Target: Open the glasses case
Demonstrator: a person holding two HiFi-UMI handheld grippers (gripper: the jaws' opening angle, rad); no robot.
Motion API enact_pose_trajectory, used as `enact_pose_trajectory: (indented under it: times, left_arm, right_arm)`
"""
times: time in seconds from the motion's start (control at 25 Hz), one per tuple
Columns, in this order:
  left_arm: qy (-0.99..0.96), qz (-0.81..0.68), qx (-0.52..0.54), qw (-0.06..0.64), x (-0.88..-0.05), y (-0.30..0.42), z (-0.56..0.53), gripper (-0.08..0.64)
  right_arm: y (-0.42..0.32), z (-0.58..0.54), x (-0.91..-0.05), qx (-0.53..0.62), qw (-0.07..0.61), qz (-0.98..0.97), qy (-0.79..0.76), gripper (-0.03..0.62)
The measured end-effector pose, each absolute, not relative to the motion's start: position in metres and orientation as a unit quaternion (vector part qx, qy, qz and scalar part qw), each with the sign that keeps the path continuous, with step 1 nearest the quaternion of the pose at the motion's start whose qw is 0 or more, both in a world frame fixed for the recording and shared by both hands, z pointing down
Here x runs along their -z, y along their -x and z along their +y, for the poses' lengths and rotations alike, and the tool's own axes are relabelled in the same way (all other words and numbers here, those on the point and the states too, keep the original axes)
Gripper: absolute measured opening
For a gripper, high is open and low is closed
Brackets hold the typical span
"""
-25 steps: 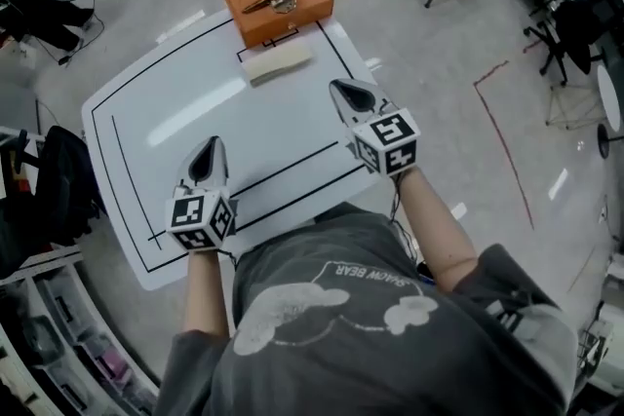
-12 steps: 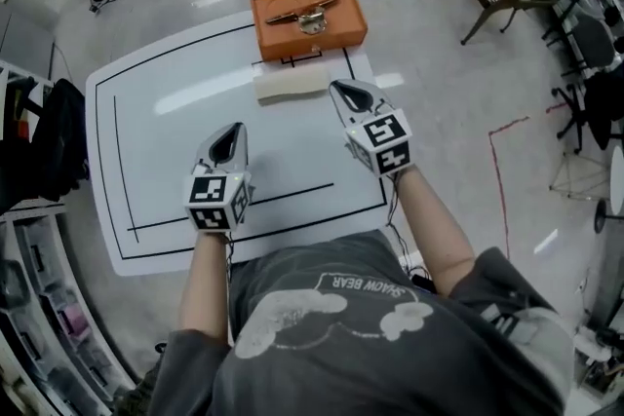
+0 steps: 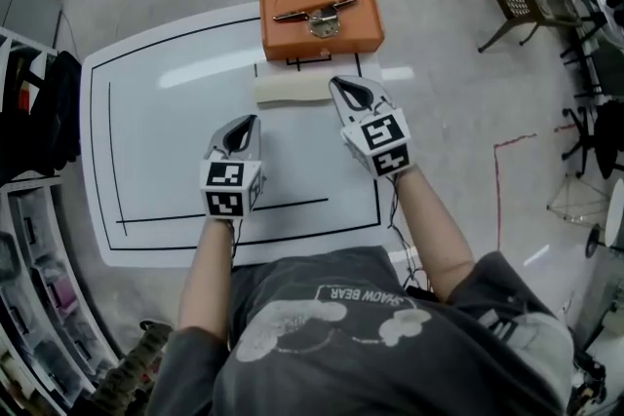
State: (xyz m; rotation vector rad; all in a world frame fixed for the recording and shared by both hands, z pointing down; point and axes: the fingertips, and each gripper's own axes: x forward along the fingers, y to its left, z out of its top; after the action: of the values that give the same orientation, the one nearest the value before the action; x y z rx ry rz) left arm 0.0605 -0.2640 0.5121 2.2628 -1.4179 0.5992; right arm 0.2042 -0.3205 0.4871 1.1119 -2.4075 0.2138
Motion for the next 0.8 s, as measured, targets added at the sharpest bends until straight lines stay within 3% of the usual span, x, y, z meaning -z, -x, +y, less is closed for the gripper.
enact_pose_trajectory:
  times: [0.32, 0.52, 0.8]
  left_arm:
    - [-0.797, -0.519, -0.244, 0.190, -0.529, -0.063, -0.285, 0.002]
    - [-0.775, -0.528, -0.259, 0.230, -0.545, -0.062, -0.287, 0.002]
    - [-0.761, -0.540, -0.273, 0.234, -0.549, -0.062, -0.293, 0.002]
  right_arm:
    - [-0.214, -0.335, -0.496, -0.075, 0.253, -0.879, -0.398, 0.000]
    - [-0.217, -0.339, -0.500, -0.082, 0.257, -0.876, -0.399, 0.001]
    - [-0.215, -0.338, -0.502, -0.076, 0.270, -0.878, -0.389, 0.002]
